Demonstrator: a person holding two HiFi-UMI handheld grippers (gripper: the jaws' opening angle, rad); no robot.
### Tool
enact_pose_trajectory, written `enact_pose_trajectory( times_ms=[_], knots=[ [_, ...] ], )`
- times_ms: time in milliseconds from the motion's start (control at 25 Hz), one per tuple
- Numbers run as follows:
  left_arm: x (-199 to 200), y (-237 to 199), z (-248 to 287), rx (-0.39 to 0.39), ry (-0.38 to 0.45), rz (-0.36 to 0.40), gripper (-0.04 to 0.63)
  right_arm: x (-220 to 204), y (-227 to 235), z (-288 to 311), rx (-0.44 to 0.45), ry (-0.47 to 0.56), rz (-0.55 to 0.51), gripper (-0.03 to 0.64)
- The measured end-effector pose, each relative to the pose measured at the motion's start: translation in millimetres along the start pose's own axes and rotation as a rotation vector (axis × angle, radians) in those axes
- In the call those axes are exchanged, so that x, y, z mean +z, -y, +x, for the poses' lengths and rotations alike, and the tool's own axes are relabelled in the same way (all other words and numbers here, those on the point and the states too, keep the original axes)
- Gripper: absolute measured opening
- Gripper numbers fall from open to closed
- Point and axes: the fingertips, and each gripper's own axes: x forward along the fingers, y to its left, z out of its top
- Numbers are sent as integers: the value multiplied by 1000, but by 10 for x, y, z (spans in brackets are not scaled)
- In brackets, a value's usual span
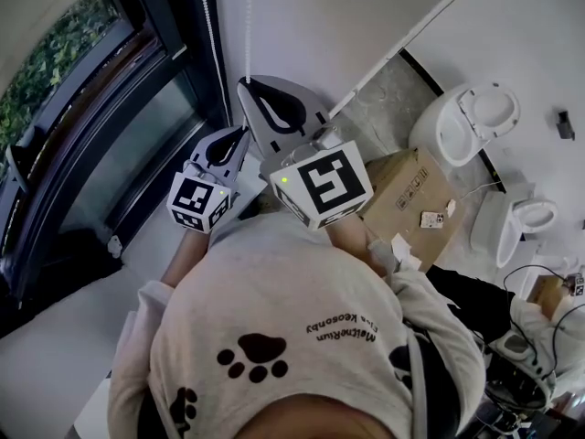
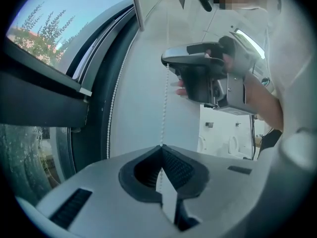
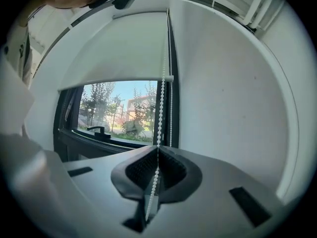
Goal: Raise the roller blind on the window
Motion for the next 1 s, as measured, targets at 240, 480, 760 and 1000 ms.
enact_pose_trajectory(
  times_ms=[240,480,760,1000],
  knots=[
    [-327,-18,41,-3,-51,-22,9,-329,-45,13,-9,-24,11,11],
    [-683,-13,39,-10,-139,6,9,-681,-101,-3,-13,-71,18,11],
    [-975,5,53,-12,-189,-12,9,-954,-128,-17,-22,-78,9,11],
    [-1002,-39,24,7,-136,-53,9,-1022,-151,-4,-16,-87,12,11]
  ],
)
